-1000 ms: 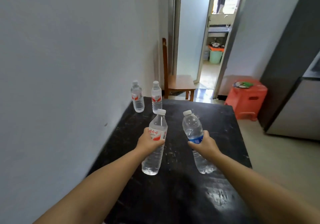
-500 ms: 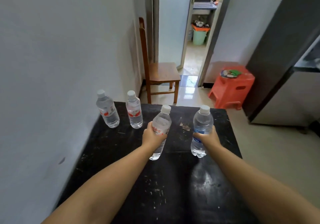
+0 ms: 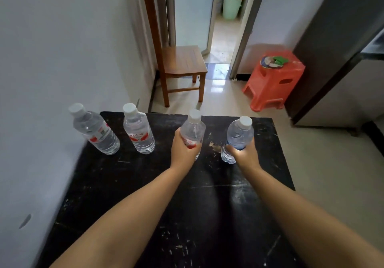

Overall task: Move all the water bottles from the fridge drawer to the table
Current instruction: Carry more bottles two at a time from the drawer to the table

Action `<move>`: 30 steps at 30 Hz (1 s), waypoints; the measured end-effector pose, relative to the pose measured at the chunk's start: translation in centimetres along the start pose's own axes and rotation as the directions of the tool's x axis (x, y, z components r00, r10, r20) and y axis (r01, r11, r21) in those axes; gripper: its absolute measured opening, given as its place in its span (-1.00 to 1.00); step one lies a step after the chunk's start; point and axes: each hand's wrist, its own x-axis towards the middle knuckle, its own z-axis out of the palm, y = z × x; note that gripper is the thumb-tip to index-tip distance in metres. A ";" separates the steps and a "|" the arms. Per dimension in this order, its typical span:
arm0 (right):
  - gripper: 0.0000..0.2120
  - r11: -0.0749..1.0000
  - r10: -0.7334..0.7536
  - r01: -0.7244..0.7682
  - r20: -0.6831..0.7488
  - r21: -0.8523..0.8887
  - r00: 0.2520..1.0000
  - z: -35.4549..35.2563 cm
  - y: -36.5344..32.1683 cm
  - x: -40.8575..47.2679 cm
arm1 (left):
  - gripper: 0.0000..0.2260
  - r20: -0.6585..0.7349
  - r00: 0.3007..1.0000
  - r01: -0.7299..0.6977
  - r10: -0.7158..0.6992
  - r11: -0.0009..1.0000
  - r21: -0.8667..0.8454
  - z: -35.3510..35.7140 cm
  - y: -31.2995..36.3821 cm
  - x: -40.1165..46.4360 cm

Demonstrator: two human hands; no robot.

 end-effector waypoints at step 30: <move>-0.60 0.839 0.216 0.053 0.420 -0.542 0.881 0.6 -2.8 -6.8 | -0.50 0.095 0.975 0.119 -0.200 0.835 0.538 -6.2 -0.9 -9.6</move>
